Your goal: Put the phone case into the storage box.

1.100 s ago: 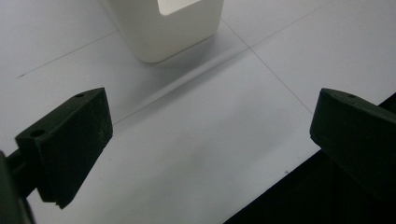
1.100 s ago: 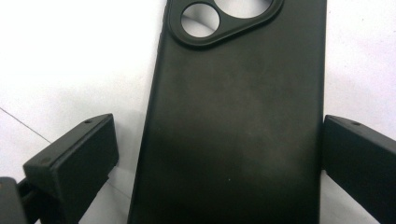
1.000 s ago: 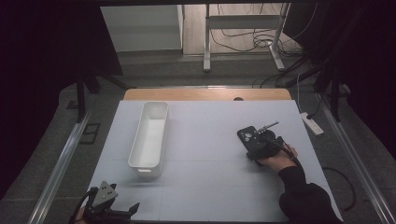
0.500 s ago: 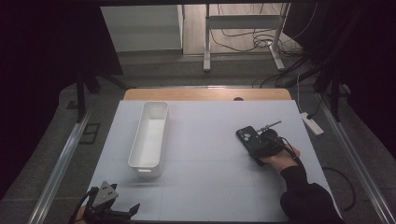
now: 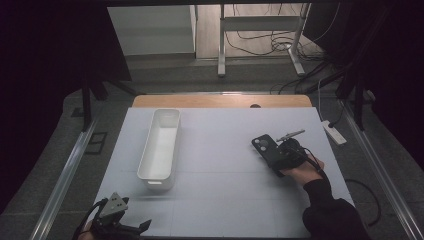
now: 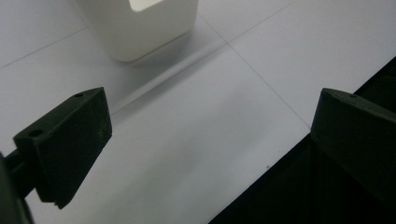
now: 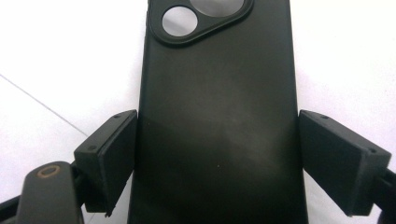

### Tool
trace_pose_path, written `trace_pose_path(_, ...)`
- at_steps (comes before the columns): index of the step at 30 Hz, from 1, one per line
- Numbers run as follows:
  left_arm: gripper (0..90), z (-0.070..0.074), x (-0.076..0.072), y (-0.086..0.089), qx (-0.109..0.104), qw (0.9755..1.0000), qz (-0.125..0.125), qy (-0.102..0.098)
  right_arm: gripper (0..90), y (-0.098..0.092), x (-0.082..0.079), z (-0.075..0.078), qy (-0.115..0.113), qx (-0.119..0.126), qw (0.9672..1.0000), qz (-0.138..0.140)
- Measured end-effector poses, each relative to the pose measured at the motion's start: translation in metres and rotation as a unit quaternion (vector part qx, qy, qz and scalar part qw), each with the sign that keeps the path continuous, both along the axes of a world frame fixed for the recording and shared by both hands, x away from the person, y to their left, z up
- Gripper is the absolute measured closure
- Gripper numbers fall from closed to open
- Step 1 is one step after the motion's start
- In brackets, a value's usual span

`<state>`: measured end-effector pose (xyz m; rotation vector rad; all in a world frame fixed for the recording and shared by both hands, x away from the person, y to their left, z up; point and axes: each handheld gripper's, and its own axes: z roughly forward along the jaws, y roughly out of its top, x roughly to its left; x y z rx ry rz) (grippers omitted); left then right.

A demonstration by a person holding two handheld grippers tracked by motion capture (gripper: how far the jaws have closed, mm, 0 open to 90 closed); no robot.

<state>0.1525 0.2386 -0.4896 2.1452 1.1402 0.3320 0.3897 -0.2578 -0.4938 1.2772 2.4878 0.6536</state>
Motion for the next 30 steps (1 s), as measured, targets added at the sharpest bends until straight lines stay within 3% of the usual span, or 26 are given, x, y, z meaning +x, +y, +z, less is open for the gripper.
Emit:
trace_pose_path(9,0.0,0.010,0.004,-0.004,-0.039,0.9991,-0.013,-0.014,15.8,-0.001,-0.012,0.009,-0.016,0.018,0.9995,0.021)
trace_pose_path(10,0.0,0.013,0.006,-0.005,-0.052,0.9984,-0.015,-0.017,15.8,-0.002,-0.015,0.011,-0.018,0.021,0.9994,0.023)
trace_pose_path(22,0.0,0.025,0.019,-0.015,-0.061,0.9963,-0.030,-0.053,15.8,-0.007,-0.035,0.022,-0.032,0.055,0.9965,0.054)
trace_pose_path(30,0.0,0.031,0.030,-0.021,-0.069,0.9946,-0.045,-0.063,15.8,-0.008,-0.052,0.028,-0.040,0.075,0.9931,0.081)
